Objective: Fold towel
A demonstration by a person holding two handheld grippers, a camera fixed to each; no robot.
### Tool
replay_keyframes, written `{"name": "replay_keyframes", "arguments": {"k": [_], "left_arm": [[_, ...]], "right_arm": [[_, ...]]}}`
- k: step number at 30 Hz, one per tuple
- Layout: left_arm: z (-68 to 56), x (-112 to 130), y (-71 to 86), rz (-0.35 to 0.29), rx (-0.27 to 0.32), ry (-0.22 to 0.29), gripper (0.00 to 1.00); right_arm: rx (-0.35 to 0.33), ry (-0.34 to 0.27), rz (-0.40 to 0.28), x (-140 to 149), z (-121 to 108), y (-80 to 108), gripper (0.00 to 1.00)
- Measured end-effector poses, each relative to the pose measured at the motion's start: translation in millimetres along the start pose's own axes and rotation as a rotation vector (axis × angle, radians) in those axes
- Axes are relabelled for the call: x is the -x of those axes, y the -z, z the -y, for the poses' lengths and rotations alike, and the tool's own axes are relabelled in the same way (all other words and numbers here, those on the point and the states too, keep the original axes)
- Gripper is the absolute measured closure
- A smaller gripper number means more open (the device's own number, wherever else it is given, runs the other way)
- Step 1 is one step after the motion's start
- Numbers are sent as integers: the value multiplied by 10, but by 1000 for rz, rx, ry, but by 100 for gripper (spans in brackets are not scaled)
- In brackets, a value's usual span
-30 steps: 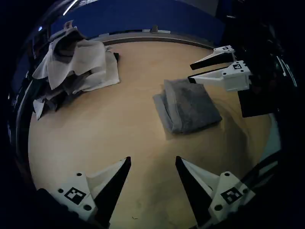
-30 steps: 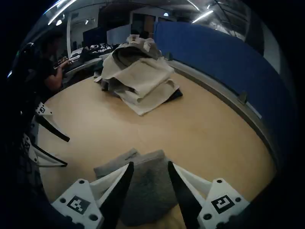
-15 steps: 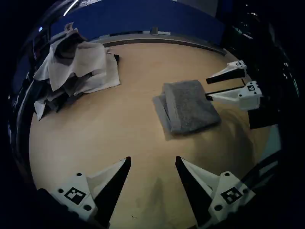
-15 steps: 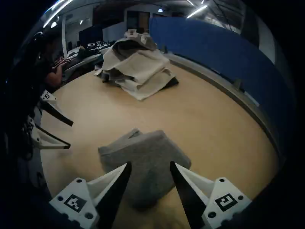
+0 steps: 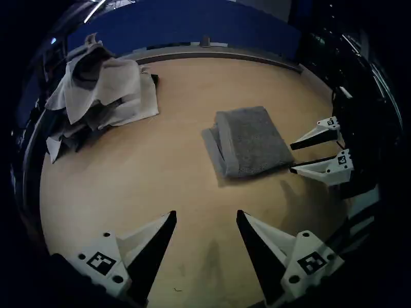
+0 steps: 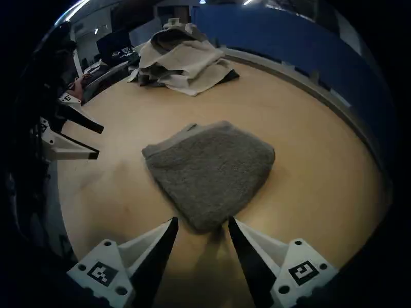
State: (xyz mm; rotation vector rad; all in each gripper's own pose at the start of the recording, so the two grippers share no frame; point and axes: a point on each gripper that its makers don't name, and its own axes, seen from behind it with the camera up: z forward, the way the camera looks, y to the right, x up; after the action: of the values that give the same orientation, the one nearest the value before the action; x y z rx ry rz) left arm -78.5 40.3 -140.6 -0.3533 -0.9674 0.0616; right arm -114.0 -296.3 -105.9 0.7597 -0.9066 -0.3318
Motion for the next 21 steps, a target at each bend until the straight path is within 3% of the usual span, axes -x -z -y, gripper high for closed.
{"name": "replay_keyframes", "arguments": {"k": [6,12,21], "left_arm": [[-12,27,-8,5,1,0,13],[-17,33,-5,6,0,-1,13],[-15,42,-15,9,1,2,13]], "right_arm": [[6,-5,12,83,-10,-49,26],[17,-3,18,108,-40,-96,39],[22,-9,18,118,-72,-94,76]]}}
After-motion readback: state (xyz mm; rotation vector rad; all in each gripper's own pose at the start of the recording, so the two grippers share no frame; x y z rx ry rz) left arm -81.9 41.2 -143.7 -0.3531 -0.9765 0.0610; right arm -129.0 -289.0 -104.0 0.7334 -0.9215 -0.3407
